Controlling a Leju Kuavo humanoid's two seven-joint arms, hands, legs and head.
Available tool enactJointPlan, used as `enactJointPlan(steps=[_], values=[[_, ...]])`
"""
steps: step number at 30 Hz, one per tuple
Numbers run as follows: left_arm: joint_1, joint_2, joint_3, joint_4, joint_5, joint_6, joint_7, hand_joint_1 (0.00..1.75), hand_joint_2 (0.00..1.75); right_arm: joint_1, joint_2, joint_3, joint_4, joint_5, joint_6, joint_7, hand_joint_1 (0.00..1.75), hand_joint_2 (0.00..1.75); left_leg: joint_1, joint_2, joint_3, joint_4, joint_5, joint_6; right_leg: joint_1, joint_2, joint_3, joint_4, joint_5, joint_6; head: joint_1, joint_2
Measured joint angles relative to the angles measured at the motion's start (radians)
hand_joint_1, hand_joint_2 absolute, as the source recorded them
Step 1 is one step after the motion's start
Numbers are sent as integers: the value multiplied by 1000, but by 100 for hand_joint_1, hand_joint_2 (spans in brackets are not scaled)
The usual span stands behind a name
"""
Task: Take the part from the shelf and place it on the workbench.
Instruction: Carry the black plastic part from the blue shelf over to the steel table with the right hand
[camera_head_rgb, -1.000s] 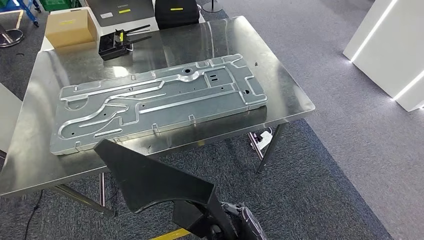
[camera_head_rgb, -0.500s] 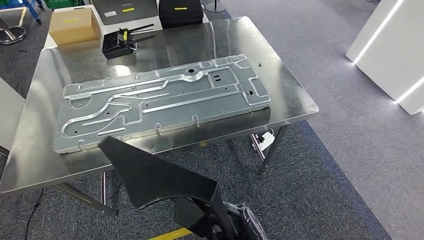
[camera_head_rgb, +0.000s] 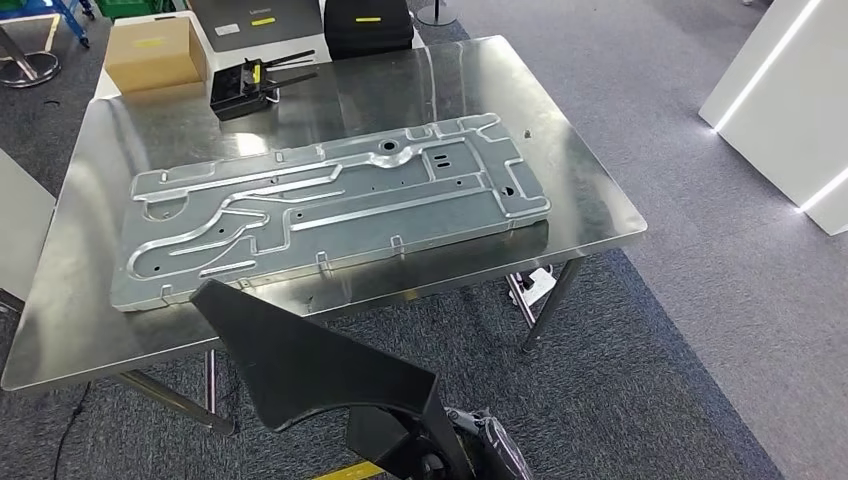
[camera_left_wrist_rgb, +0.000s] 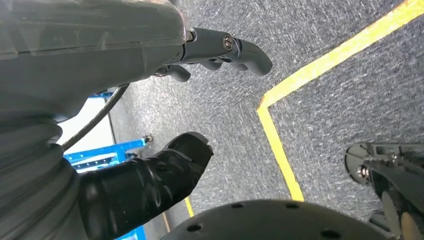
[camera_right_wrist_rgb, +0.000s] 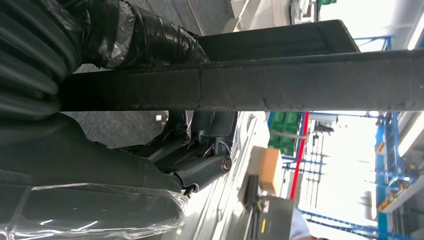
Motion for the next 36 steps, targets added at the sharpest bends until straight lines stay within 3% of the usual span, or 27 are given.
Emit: enactJointPlan(steps=[3,6,7,8,9,11,12,14,17,19,21,22,23,24,26,28,30,33,36], values=[[-1,0,0,0,0,0,-1,0,175,3,0,0,-4,0,0,0,175,175,2,2,-9,43,-30,-14,-8,0,19,-17,-1,-14,0,0],[1,0,-2,0,0,-1,-3,0,175,4,0,0,-6,0,0,0,175,175,6,3,-105,224,-108,-24,-8,-5,34,-21,-10,-24,-1,0],[2,0,-3,0,0,-2,-4,0,175,5,0,0,-6,0,0,0,175,175,8,3,-135,269,-116,-26,-8,-5,39,-21,-15,-25,-1,0],[3,0,-5,0,0,-4,-5,0,175,6,0,0,-6,0,0,0,175,175,9,3,-149,280,-103,-28,-8,-5,45,-20,-21,-24,-1,0],[5,0,-7,0,0,-5,-6,0,175,6,0,0,-6,0,-1,0,175,175,11,4,-145,254,-71,-29,-8,-4,53,-20,-28,-22,-1,0],[7,0,-12,0,-1,-7,-11,0,175,8,0,0,-6,0,-1,0,175,175,14,6,-97,129,10,-26,-8,-4,71,-18,-43,-15,-1,0],[7,0,-13,0,-2,-7,-13,0,175,8,0,0,-6,0,-1,0,175,175,13,7,-73,74,33,-23,-6,-3,77,-17,-52,-9,-1,0],[6,0,-16,0,-3,-9,-15,0,175,8,0,0,-7,-1,-2,0,175,175,9,7,-50,22,38,-11,-4,-3,83,-14,-61,3,0,0],[6,1,-17,0,-3,-10,-17,0,175,9,0,0,-8,-1,-4,0,175,175,8,3,-31,9,28,10,-7,-3,89,7,-65,17,0,0],[7,1,-18,0,-3,-10,-18,0,175,10,0,0,-10,-1,-5,0,175,175,8,4,-12,4,21,22,-10,-2,51,80,-98,23,1,0],[6,1,-18,0,-3,-10,-19,0,175,11,0,0,-12,-1,-6,-1,175,175,5,3,-3,3,12,28,-10,-1,-29,203,-148,26,2,0],[6,1,-18,0,-4,-10,-20,0,175,13,0,0,-12,-1,-7,-1,175,175,3,2,1,4,8,29,-10,-1,-68,250,-160,27,2,0],[7,1,-19,0,-5,-10,-21,0,175,14,0,0,-12,-1,-8,-1,175,175,2,2,7,4,3,30,-9,-1,-93,270,-153,26,1,0],[7,1,-19,0,-6,-9,-21,0,175,15,0,0,-12,-1,-9,0,175,175,1,1,15,4,-3,29,-8,-1,-98,251,-125,23,2,0],[8,0,-20,0,-8,-6,-23,0,175,17,0,0,-12,-1,-13,-1,175,175,0,0,33,3,-17,25,-2,-1,-65,134,-31,11,2,0],[7,-1,-21,0,-9,-4,-24,0,175,18,0,0,-13,-2,-18,-1,175,175,0,-1,42,1,-27,17,7,0,-36,39,11,-3,2,0],[4,-2,-24,0,-10,-4,-25,0,175,18,0,-1,-14,-6,-20,0,175,175,-1,-1,47,2,-28,8,13,2,-31,14,11,-13,3,0],[2,-2,-29,0,-11,-5,-25,0,175,14,0,-6,-14,-23,-18,11,175,175,-2,2,40,38,-42,-5,6,2,-8,-7,22,-25,3,0],[1,-2,-38,0,-11,-7,-27,0,175,3,1,-13,-8,-38,-16,32,175,175,4,3,-43,190,-119,-20,2,-1,3,-14,16,-34,3,0]])
